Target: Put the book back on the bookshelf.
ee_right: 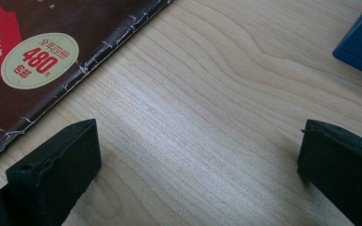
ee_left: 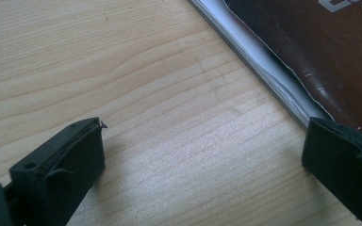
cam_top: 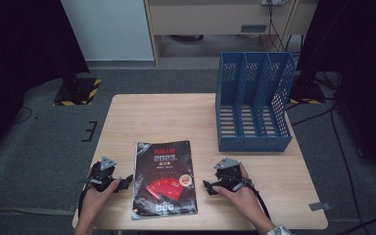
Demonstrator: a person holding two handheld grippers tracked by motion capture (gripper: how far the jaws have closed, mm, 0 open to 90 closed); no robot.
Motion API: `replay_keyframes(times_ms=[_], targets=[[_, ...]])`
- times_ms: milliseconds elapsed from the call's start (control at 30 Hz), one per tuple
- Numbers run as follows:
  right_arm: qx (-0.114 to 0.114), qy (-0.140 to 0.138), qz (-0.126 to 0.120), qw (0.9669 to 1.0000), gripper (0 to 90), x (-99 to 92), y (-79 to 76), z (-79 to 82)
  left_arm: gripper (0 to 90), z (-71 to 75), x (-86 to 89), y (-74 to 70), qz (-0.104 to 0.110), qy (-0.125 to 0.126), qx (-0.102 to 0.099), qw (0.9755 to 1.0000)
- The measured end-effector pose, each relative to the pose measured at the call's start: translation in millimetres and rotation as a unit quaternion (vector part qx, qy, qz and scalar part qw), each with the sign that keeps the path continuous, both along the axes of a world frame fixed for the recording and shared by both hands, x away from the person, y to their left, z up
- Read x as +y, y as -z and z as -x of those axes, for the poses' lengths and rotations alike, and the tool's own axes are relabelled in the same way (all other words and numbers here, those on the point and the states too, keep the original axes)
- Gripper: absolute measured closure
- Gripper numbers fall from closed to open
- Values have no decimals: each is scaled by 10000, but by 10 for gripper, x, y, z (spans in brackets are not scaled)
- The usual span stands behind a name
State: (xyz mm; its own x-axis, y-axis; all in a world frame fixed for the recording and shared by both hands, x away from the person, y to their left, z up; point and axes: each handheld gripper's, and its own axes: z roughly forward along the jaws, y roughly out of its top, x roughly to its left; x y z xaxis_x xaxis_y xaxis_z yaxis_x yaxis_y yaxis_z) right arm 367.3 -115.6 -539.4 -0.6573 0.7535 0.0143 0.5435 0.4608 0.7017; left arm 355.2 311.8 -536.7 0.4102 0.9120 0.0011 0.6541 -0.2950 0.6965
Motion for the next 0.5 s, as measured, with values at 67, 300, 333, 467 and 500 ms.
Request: replay_keyframes(times_ms=[67, 300, 333, 467, 500], targets=[[0, 8, -9, 10000, 6, 1, 0, 0, 0, 4, -9, 0, 10, -2, -2, 10000], [-71, -89, -3, 9999, 90, -1, -15, -6, 51, 6, -38, -28, 40, 10, 32, 10000], [-80, -114, -18, 9999, 170, 6, -41, 0, 53, 20, -45, -38, 26, 21, 20, 10000], [-191, -284, 60, 9994, 265, 57, -74, 27, 87, 75, -37, -90, 187, -83, -34, 9998], [-217, -357, 50, 9991, 294, 73, -85, 35, 98, 90, -31, -110, 255, -142, -69, 9995]])
